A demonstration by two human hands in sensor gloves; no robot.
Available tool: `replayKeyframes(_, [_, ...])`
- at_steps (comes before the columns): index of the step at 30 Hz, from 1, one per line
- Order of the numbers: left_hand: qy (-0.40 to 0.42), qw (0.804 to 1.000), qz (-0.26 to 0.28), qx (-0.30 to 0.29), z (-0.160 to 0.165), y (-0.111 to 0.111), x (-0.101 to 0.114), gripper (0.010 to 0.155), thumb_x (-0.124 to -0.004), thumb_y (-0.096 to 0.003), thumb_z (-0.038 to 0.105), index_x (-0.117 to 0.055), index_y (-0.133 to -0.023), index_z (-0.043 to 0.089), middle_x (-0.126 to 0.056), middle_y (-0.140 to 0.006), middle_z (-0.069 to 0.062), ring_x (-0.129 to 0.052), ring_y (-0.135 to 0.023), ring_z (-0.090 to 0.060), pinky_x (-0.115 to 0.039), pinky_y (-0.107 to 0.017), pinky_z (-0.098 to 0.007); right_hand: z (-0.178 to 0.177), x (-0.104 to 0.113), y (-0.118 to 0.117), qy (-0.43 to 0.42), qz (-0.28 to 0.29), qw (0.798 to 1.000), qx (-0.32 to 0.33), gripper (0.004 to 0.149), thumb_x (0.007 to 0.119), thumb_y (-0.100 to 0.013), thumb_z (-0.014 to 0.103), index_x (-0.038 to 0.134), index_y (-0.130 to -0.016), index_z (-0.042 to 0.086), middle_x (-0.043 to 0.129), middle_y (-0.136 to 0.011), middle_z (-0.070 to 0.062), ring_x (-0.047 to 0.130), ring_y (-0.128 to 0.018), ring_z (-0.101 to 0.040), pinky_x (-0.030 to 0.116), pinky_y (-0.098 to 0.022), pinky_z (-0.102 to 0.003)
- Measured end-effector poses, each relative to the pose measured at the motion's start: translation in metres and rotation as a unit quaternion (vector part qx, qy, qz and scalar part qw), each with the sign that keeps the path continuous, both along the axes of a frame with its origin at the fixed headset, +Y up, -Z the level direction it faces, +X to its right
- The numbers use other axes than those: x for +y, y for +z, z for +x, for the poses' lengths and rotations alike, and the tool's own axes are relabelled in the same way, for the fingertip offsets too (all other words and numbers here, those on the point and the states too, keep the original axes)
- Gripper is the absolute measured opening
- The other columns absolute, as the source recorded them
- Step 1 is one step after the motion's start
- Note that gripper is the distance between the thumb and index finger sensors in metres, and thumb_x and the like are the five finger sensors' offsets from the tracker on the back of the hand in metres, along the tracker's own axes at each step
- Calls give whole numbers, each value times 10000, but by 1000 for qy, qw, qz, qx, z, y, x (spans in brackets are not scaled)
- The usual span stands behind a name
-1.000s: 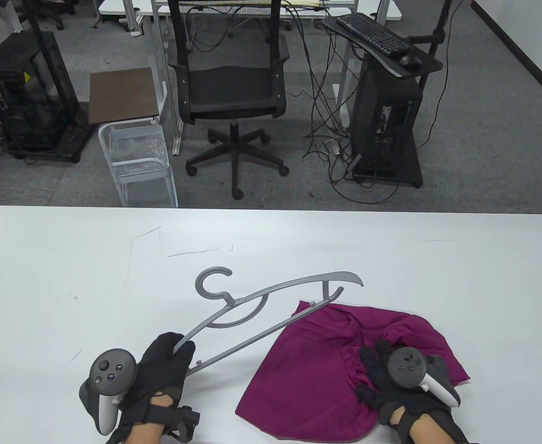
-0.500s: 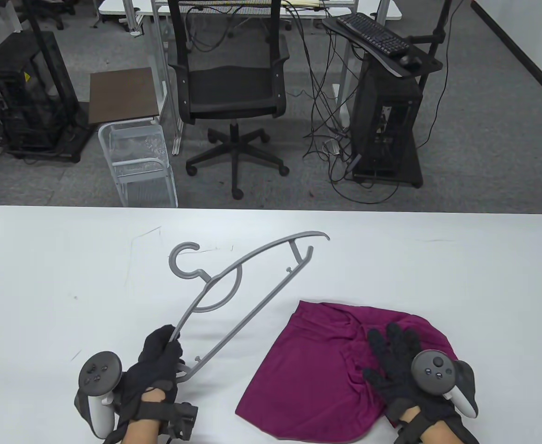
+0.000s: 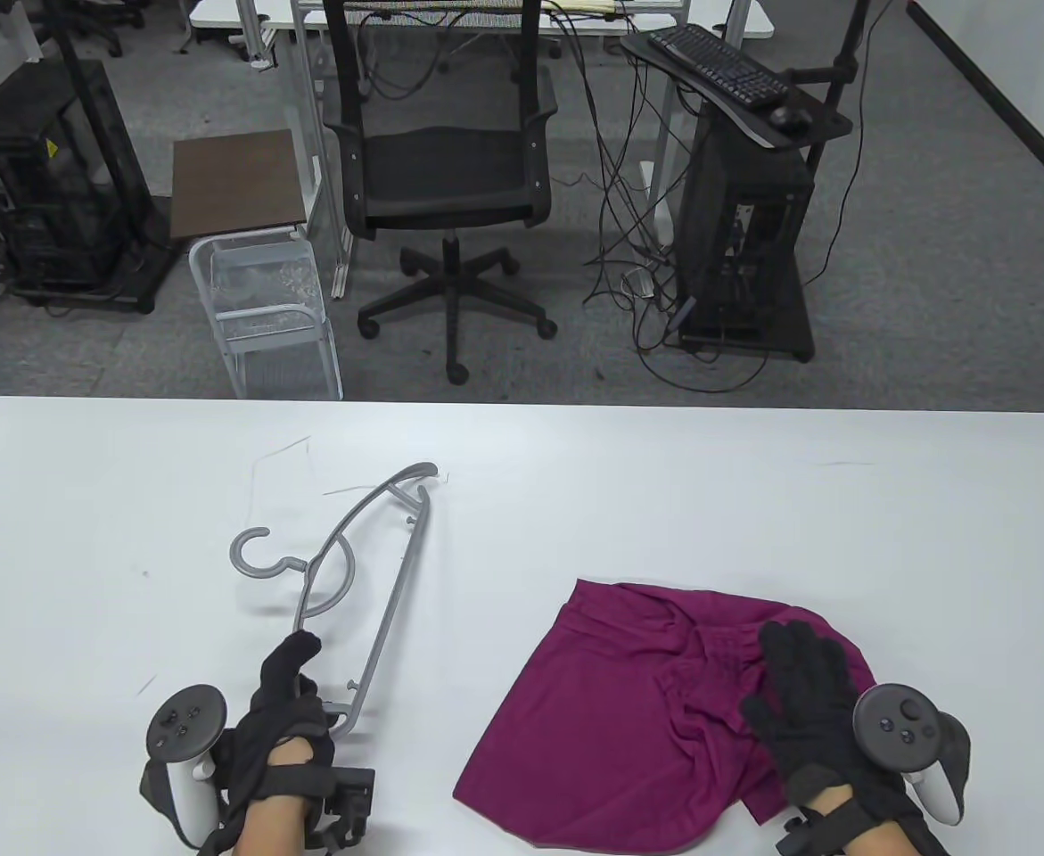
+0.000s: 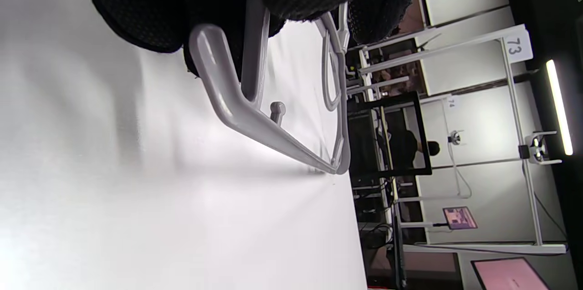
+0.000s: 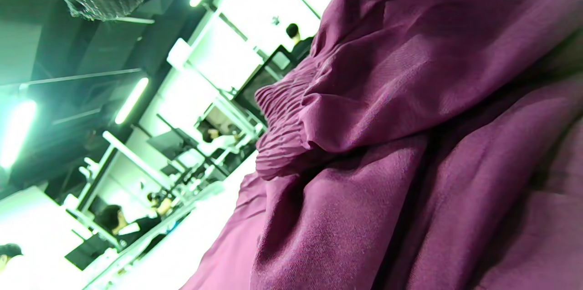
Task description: Remove shorts from gray hanger
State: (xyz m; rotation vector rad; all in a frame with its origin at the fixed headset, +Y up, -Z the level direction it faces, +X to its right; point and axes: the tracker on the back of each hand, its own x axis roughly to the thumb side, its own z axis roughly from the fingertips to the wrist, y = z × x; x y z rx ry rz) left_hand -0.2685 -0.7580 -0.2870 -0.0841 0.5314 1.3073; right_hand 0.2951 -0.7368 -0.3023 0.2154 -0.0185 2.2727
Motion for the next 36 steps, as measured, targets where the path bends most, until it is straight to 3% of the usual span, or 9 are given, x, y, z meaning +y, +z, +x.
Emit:
replayKeyframes(5, [-101, 994, -25, -24, 7, -4, 4, 701, -755, -439, 158, -585, -999, 544, -405, -1157, -65, -763, -969, -316, -689, -727, -498, 0, 1, 1, -5, -4, 1000, 0, 796, 674, -479, 581, 279, -1108, 294, 158, -1196, -157, 30, -988, -503, 160, -647, -725])
replayKeyframes(9, [-263, 963, -62, -19, 12, -7, 8, 717, -772, -422, 112, -599, -1019, 469, -410, -1166, 68, -736, -1031, -240, -732, -733, -399, 1, 0, 1, -11, -6, 1000, 2, 805, 673, -481, 581, 269, -1109, 280, 166, -1197, -161, 42, -992, -505, 164, -648, -723])
replayKeyframes(17, [-362, 922, -127, -44, 25, -15, -9, 713, -766, -433, 139, -558, -1047, 437, -426, -1176, 110, -551, -1072, -208, -626, -755, -427, 3, -4, -1, -25, -25, 999, 4, 807, 674, -483, 578, 273, -1110, 267, 178, -1197, -167, 48, -991, -508, 162, -645, -719])
replayKeyframes(26, [-348, 917, -178, -76, 24, -19, -22, 717, -737, -439, 152, -513, -1059, 434, -396, -1179, 116, -438, -1071, -192, -518, -758, -424, 4, -3, 0, -29, -32, 999, 7, 807, 676, -486, 575, 279, -1114, 258, 181, -1196, -174, 48, -991, -509, 161, -645, -715])
replayKeyframes(31, [-343, 919, -177, -83, 23, -19, -22, 714, -718, -443, 160, -495, -1065, 429, -367, -1182, 119, -401, -1076, -194, -487, -761, -431, 4, -4, 0, -31, -36, 999, 9, 804, 677, -488, 574, 288, -1116, 255, 185, -1195, -176, 50, -990, -510, 163, -645, -716])
replayKeyframes(36, [-224, 960, -144, -90, 9, -14, -23, 679, -693, -457, 215, -492, -1073, 419, -329, -1191, 121, -305, -1090, -223, -376, -774, -451, 4, -3, 0, -34, -38, 999, 11, 800, 680, -489, 570, 305, -1119, 249, 199, -1195, -182, 62, -991, -517, 187, -649, -730])
